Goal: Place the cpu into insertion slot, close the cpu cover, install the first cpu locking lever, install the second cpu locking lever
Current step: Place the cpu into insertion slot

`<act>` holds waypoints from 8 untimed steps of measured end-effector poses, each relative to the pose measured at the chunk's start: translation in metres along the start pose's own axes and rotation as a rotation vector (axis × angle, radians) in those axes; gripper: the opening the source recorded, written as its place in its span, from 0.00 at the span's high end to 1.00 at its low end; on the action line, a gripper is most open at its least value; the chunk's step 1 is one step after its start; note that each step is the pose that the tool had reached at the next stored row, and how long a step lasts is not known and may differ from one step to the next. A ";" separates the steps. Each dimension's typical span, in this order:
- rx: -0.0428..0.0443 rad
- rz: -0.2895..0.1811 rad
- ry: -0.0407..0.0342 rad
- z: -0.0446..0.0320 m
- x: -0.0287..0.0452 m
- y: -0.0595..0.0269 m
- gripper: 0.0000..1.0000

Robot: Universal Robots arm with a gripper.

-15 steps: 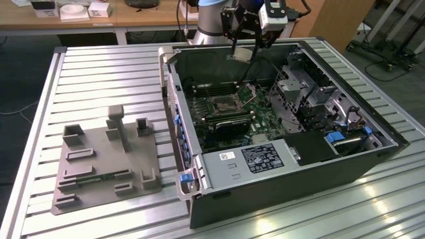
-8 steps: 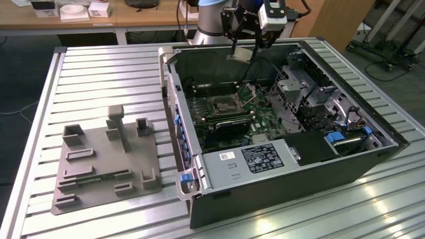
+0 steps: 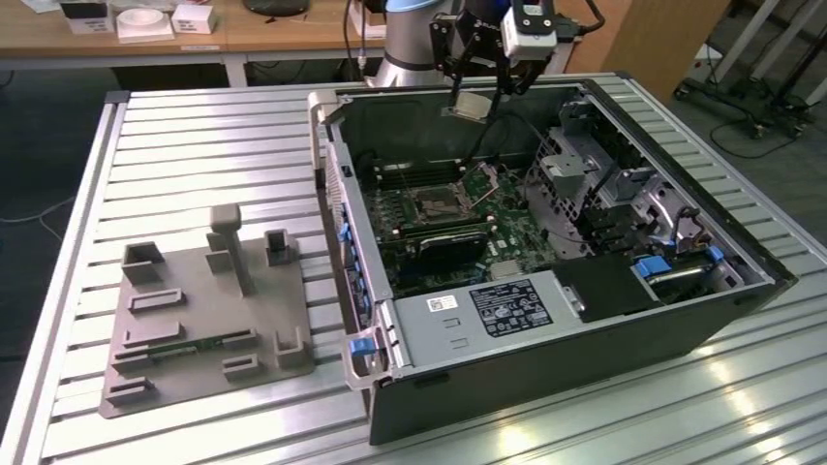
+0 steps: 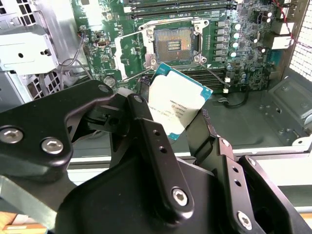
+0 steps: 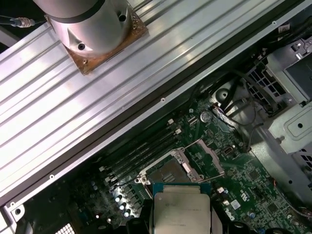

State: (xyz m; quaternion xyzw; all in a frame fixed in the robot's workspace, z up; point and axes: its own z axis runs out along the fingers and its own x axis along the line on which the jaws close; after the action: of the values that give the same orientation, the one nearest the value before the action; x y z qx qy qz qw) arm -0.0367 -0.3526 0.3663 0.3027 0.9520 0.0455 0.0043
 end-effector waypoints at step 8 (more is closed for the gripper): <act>0.0000 0.001 -0.0001 0.0000 0.0000 0.0000 0.46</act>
State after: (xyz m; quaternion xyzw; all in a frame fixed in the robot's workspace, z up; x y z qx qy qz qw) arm -0.0367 -0.3526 0.3663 0.3032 0.9518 0.0455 0.0044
